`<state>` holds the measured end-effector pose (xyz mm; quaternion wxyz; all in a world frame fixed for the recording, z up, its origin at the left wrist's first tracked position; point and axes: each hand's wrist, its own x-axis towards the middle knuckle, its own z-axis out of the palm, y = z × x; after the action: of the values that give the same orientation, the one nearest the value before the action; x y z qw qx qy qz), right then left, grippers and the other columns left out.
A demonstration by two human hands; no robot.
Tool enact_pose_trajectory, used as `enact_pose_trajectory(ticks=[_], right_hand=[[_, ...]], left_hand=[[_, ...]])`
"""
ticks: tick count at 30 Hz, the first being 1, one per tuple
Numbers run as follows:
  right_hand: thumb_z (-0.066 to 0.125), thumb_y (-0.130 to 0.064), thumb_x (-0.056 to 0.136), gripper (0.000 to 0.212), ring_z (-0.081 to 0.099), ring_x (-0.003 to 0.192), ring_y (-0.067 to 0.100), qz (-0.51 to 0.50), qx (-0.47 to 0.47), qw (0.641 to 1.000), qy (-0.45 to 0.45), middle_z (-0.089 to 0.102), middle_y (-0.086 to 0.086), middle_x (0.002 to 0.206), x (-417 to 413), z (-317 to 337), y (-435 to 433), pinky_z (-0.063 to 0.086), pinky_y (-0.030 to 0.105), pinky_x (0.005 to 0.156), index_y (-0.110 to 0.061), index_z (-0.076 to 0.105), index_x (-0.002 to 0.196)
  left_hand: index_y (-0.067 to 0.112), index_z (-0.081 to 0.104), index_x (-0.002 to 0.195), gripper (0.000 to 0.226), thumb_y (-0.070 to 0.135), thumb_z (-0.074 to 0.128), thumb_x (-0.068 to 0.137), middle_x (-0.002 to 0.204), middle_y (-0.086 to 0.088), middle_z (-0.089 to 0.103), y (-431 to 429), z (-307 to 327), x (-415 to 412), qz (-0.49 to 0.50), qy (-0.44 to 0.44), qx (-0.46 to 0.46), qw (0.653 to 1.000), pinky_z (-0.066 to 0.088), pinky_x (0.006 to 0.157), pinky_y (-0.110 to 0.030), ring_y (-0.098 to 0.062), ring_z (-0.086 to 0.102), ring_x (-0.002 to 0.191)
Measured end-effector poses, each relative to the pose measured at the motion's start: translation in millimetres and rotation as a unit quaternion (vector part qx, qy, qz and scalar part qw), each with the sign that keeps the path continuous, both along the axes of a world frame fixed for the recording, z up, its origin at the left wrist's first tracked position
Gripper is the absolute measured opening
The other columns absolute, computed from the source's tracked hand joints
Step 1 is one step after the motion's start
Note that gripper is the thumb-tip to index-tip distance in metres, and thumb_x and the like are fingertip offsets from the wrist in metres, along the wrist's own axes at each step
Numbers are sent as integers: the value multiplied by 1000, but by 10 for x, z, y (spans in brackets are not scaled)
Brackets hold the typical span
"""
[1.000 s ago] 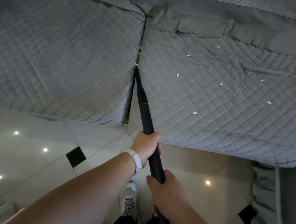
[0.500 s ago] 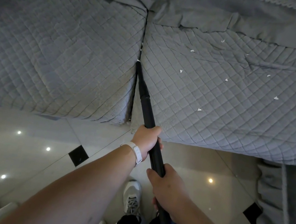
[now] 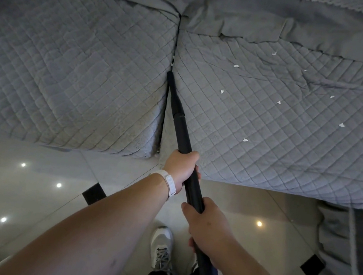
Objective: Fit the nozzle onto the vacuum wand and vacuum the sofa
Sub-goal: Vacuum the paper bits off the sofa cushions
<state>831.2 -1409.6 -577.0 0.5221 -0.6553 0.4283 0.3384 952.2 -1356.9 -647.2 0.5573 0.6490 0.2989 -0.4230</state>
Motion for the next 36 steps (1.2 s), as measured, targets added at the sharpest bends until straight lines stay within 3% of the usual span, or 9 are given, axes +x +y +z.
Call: enact_pose_trajectory(ticks=[7, 16, 30, 36], right_hand=[[54, -42, 94, 22, 60, 50, 17, -19, 31, 999, -3, 61, 6, 75, 173, -35, -44, 57, 34, 55, -20, 54, 98], [55, -40, 95, 22, 58, 49, 16, -39, 49, 998, 0, 58, 5, 73, 329, -81, 28, 54, 28, 50, -18, 54, 97], [54, -41, 93, 23, 59, 50, 16, -58, 37, 998, 2, 60, 3, 72, 491, -171, 287, 54, 29, 51, -19, 53, 94], [54, -40, 94, 20, 56, 47, 15, -101, 68, 993, 7, 58, 4, 73, 618, -194, 517, 55, 29, 52, -20, 53, 95]], left_hand=[[7, 53, 105, 15, 15, 54, 91, 63, -6, 52, -42, -42, 192, -18, 12, 12, 1000, 54, 54, -31, -20, 57, 44], [7, 52, 102, 12, 14, 54, 92, 64, -6, 50, 3, -41, 363, -38, 20, 19, 999, 52, 47, -27, -20, 54, 46], [7, 53, 99, 11, 15, 56, 92, 66, -7, 52, 179, -126, 555, -67, 26, 18, 997, 55, 65, -36, -21, 55, 49], [8, 52, 95, 8, 15, 54, 93, 63, -7, 51, 339, -166, 682, -94, 26, 26, 995, 53, 58, -31, -20, 54, 46]])
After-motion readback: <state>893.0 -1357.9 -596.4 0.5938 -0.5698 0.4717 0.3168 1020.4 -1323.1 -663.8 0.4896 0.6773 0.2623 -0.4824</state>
